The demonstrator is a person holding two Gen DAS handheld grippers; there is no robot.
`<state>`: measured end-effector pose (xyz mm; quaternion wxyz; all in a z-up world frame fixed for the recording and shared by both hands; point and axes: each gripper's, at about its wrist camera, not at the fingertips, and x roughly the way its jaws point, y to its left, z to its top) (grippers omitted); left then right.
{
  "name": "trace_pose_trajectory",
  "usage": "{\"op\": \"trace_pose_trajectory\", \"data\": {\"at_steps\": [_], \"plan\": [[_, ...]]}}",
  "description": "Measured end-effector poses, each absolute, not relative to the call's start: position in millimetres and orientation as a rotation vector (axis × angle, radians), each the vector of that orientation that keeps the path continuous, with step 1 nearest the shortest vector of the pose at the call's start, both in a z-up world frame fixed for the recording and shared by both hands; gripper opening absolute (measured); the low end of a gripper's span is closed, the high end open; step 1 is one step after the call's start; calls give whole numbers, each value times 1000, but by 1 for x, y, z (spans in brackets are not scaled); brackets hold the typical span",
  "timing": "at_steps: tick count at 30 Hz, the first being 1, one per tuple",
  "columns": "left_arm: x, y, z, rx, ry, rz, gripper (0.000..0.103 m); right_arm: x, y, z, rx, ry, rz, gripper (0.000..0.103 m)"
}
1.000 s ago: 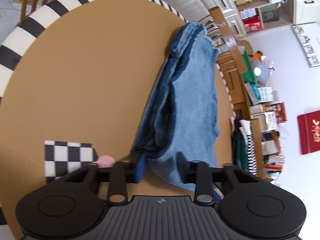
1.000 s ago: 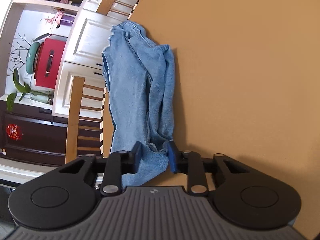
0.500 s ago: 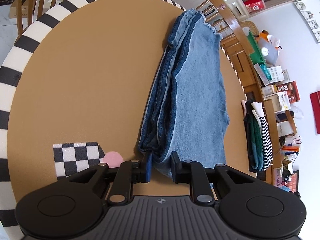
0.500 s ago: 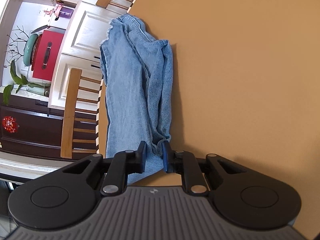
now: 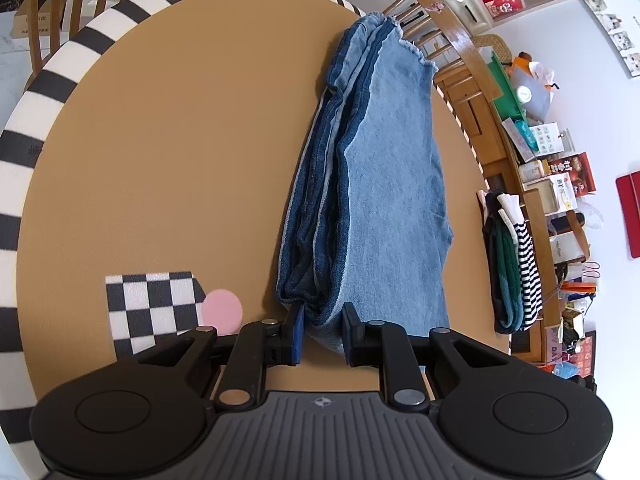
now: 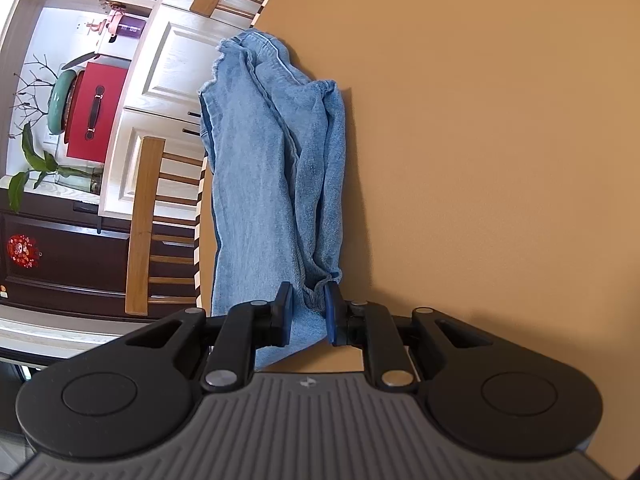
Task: Fold clothes
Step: 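Close both grippers on the folded edge of the jeans, then lift the gripped edge and fold the jeans over onto itself with both grippers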
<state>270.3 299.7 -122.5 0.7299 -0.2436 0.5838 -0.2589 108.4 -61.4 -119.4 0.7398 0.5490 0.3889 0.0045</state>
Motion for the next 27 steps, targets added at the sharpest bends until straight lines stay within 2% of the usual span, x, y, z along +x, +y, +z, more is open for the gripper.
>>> {"op": "trace_pose_trajectory", "data": {"at_steps": [10, 13, 19, 23, 27], "plan": [[253, 326, -91, -577, 1389, -614, 20, 77, -52, -93, 1230, 895, 50, 16], [242, 343, -65, -627, 1425, -634, 20, 57, -46, -69, 1282, 900, 80, 16], [230, 361, 11, -691, 1382, -703, 19, 33, -39, -3, 1370, 859, 138, 16], [257, 347, 33, -710, 1338, -728, 19, 65, -56, 33, 1316, 801, 190, 16], [310, 319, 28, -749, 1358, -701, 19, 130, -87, 32, 1284, 808, 171, 16]]}}
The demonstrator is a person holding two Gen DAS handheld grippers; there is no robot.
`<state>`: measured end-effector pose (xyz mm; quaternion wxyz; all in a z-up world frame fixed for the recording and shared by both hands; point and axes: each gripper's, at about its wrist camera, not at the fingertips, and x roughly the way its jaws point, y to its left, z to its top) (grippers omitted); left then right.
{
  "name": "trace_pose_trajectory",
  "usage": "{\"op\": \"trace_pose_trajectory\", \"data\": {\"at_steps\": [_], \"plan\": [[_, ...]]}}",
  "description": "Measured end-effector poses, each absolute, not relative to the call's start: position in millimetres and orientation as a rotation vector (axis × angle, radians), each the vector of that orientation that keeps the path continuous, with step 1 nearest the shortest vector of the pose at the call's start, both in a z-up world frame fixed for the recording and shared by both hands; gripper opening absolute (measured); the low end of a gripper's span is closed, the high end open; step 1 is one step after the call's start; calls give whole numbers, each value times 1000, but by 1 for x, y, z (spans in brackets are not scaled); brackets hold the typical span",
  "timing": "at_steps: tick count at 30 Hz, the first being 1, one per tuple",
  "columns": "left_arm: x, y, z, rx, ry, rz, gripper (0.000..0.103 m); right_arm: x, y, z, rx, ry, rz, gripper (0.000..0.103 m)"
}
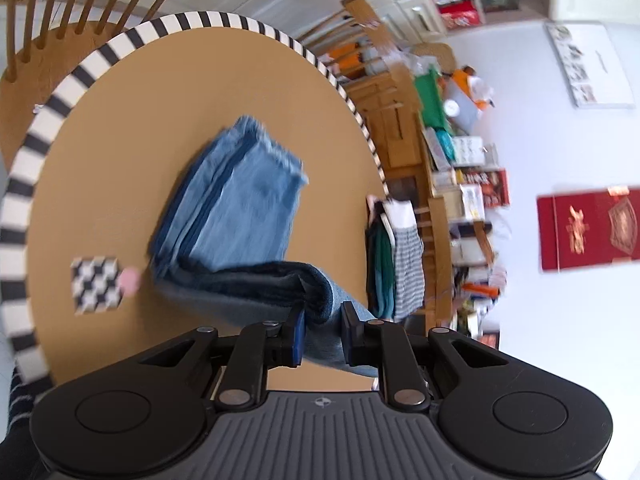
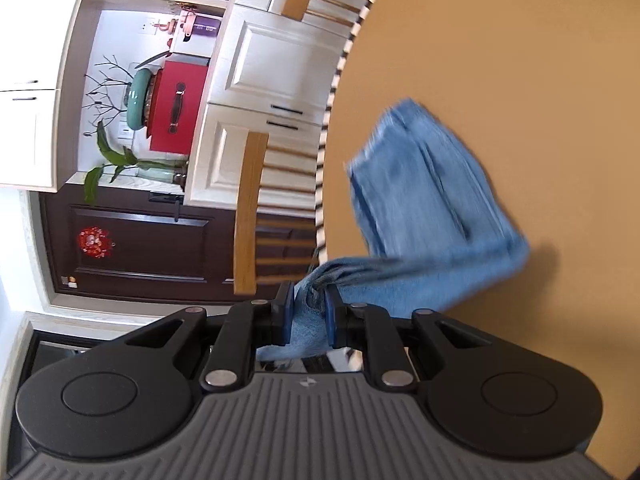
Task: Fold clothes
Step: 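Lift the gripped edge and fold the jeans over onto itself with both grippers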
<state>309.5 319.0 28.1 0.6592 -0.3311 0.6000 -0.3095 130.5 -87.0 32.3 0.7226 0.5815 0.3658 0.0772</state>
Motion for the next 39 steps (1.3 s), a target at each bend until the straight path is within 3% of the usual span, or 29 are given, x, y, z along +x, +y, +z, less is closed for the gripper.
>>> {"op": "trace_pose_trajectory", "data": {"at_steps": [9, 16, 18, 19, 20, 21, 24, 26, 30, 36, 37, 39], "plan": [[442, 245, -39, -769, 1418, -498, 19, 264, -131, -34, 1333, 890, -5, 16], [486, 219, -98, -772, 1454, -365, 19, 312, -131, -87, 1345, 967, -108, 17], [493, 219, -108, -811, 1464, -339, 23, 317, -135, -96, 1380, 958, -126, 23], [497, 220, -111, -828, 1470, -342, 27, 319, -138, -101, 1399, 952, -136, 34], [502, 222, -112, -838, 1471, -347, 31, 320, -140, -102, 1405, 946, -171, 59], [504, 226, -104, -819, 1438, -352, 46, 320, -143, -98, 1373, 936, -209, 62], [496, 241, -55, -640, 1184, -456, 50, 311, -133, -52, 1067, 796, -116, 46], [467, 242, -23, -475, 973, -571, 49, 301, -101, -19, 713, 736, -28, 16], [407, 202, -21, -184, 816, -793, 45, 294, -35, -12, 355, 788, 126, 11], [429, 143, -92, -20, 940, -702, 28, 339, -11, -59, 251, 936, -8, 11], [434, 140, -101, -3, 955, -680, 19, 344, -6, -63, 214, 946, -11, 11], [439, 140, -109, 13, 952, -664, 15, 346, 5, -70, 158, 948, -14, 11]]}}
